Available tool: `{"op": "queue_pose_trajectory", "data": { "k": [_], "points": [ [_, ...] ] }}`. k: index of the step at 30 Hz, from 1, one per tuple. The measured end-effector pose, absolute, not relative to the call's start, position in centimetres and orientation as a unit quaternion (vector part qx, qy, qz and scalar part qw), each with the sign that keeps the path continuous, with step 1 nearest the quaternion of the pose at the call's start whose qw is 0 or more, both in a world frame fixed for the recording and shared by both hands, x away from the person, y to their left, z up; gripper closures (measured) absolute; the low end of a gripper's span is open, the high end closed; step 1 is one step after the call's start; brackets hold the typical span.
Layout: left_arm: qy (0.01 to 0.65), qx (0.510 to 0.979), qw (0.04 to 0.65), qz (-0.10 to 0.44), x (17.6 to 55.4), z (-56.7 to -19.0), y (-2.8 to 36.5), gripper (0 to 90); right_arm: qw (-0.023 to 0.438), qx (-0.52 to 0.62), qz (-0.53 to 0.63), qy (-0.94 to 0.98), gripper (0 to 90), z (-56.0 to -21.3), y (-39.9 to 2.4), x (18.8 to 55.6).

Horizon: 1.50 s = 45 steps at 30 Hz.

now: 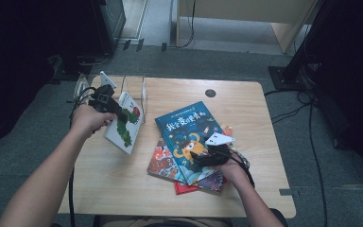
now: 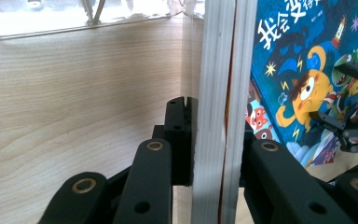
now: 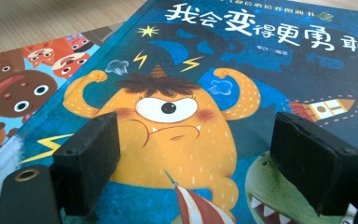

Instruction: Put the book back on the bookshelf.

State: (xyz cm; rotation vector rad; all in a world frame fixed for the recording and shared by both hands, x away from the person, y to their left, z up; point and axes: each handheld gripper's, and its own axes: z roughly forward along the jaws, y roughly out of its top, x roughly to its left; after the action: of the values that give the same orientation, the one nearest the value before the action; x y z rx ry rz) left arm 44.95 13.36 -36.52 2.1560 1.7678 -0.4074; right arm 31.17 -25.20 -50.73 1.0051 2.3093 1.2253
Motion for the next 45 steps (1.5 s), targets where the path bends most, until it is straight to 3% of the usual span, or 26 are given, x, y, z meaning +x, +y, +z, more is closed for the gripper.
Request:
{"op": "queue_pose_trajectory", "data": {
  "k": [45],
  "points": [
    [0.644,0.747,0.122,-0.106,49.7,-35.3,10.9,77.1,0.176,0.354,0.446,0.803,16.3,-51.1,-25.6,30.8]
  ]
}}
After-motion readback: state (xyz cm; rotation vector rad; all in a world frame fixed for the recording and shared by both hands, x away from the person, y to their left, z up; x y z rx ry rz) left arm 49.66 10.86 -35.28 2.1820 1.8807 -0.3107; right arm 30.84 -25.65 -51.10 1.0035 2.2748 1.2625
